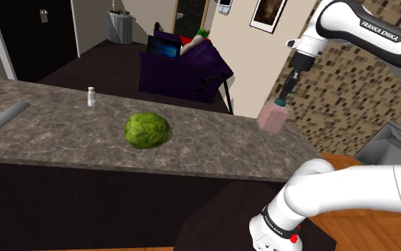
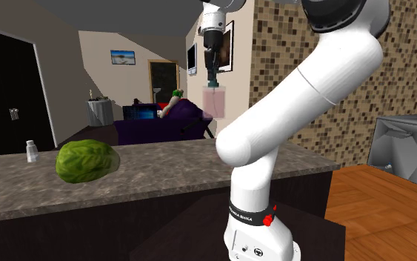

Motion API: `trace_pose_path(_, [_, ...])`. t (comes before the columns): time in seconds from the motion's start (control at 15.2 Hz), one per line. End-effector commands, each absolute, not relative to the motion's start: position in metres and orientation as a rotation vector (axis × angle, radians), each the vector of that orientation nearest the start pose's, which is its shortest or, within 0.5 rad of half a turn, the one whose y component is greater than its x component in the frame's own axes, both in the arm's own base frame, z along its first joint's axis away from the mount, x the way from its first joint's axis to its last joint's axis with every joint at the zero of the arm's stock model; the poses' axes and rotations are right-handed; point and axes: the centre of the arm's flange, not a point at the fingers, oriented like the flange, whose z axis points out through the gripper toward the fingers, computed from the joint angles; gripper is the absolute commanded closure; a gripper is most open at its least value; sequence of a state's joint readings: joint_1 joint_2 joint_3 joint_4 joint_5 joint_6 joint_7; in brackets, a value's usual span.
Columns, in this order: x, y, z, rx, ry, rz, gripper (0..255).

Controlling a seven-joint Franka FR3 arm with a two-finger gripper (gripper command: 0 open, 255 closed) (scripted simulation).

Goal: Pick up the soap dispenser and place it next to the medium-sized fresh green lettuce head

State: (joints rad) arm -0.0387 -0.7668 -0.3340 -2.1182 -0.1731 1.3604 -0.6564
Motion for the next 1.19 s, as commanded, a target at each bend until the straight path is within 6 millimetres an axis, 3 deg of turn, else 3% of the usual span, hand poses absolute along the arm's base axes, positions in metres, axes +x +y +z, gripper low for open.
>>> trace_pose_path(0.0, [0.269,-0.153,0.657,-3.033,-0.521,-0.01,255])
trace_pose_path(1.12, [0.387,0.038,0.658,-3.033,-0.521,-0.01,255])
